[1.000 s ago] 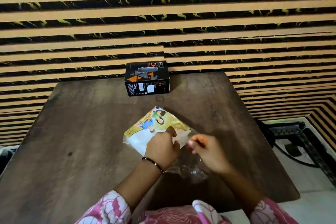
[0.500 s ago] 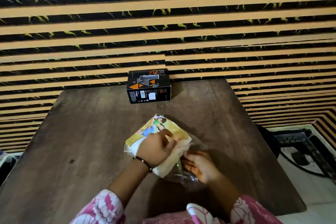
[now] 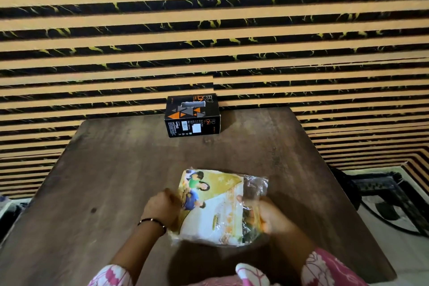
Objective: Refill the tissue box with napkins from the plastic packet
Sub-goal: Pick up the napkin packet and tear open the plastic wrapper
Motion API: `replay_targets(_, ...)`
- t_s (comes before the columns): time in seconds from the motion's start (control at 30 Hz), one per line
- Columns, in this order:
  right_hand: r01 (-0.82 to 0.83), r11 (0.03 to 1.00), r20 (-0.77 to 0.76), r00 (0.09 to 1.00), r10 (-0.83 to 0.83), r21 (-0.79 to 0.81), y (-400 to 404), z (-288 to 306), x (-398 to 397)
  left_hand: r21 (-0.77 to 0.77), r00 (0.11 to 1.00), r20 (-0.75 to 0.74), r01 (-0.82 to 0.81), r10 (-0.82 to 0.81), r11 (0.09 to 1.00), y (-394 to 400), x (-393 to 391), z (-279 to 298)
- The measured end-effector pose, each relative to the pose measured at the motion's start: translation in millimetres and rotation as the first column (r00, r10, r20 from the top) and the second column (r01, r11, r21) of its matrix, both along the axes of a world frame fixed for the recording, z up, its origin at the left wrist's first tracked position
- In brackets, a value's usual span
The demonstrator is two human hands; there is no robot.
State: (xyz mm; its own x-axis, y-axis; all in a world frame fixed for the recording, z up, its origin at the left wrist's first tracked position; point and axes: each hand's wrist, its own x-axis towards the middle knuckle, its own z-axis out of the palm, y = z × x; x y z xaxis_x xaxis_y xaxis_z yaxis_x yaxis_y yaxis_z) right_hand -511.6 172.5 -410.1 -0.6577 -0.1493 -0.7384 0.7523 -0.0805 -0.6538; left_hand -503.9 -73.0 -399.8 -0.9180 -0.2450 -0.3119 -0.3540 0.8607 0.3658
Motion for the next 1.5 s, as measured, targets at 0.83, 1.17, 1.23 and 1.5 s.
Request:
replay_targets(0.83, -0.157, 0.679, -0.411, 0.692, 0.593, 0.717, -51.2, 15.9, 33.8, 0.189, 0.968, 0.031, -0.250, 0.249, 0.950, 8.4, 22.6, -30.1)
replay_targets(1.17, -0.181, 0.949, -0.090, 0.983, 0.162, -0.260, -14.7, -9.2, 7.0, 0.272, 0.966, 0.026, -0.255, 0.258, 0.928, 6.1, 20.9, -20.8)
replay_targets(1.23, -0.190, 0.963, -0.080, 0.981, 0.178, -0.193, -9.4, -1.7, 8.4, 0.281, 0.961, 0.017, -0.270, 0.277, 0.921, -1.4, 20.7, -16.0)
replay_targets(1.5, -0.107, 0.990, -0.051, 0.993, 0.103, -0.090, 15.9, -2.6, 6.7, 0.453, 0.959, 0.064, -0.274, 0.276, 0.848, -4.9, 24.7, -11.7)
